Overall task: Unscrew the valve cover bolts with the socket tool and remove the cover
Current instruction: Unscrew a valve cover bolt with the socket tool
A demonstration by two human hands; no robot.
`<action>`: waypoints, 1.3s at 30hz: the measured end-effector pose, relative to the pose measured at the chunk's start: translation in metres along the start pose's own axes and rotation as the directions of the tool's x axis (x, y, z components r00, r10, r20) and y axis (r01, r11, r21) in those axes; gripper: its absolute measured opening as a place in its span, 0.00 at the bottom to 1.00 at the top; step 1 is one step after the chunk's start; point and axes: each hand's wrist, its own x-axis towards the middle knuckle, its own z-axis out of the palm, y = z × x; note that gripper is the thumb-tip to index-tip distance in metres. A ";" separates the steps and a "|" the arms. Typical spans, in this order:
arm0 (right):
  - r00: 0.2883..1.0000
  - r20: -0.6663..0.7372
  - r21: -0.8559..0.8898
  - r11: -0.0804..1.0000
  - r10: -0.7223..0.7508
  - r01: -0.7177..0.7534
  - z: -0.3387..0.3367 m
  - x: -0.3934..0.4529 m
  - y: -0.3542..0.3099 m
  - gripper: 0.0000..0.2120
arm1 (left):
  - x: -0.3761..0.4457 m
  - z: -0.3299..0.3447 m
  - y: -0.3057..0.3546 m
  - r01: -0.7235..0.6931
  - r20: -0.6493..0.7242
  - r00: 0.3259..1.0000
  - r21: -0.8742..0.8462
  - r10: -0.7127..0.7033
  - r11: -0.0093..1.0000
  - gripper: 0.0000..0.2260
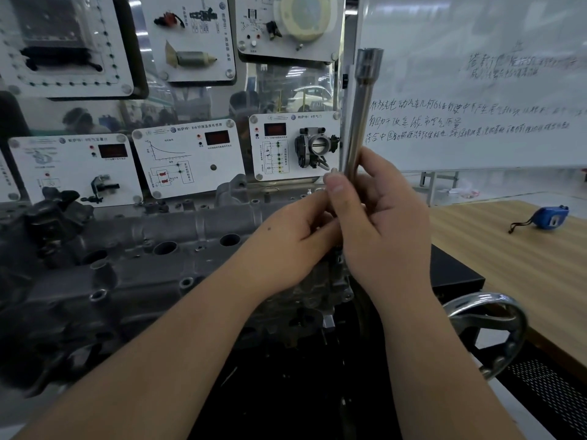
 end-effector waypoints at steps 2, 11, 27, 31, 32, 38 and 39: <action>1.000 -0.020 -0.030 1.000 -0.009 0.008 0.000 0.000 0.000 0.09 | 0.000 0.000 0.001 0.014 0.007 1.000 -0.003 -0.014 1.000 0.11; 1.000 -0.024 -0.089 0.996 -0.013 0.010 -0.004 0.001 -0.004 0.15 | -0.002 -0.001 0.000 0.006 0.003 1.000 -0.024 -0.006 1.000 0.09; 0.999 -0.012 -0.024 0.999 -0.041 0.041 -0.005 0.002 -0.005 0.18 | -0.002 -0.001 -0.001 0.005 0.022 1.000 -0.043 -0.004 0.999 0.07; 0.998 -0.004 -0.031 0.998 -0.055 0.055 0.000 0.001 -0.006 0.15 | 0.000 0.000 0.000 -0.021 0.020 1.000 -0.009 0.021 1.000 0.09; 0.998 -0.021 -0.042 0.997 -0.058 0.057 0.000 0.001 -0.006 0.12 | 0.000 0.000 0.001 -0.019 0.020 1.000 -0.012 0.019 1.000 0.09; 0.997 -0.076 -0.116 0.993 -0.026 0.017 -0.006 0.002 -0.004 0.14 | -0.001 0.000 -0.004 -0.006 0.002 1.000 -0.046 0.006 0.999 0.08; 0.997 -0.068 -0.108 0.994 -0.025 0.018 -0.007 0.002 -0.004 0.15 | -0.002 -0.001 -0.003 -0.008 0.010 1.000 -0.042 0.009 0.999 0.08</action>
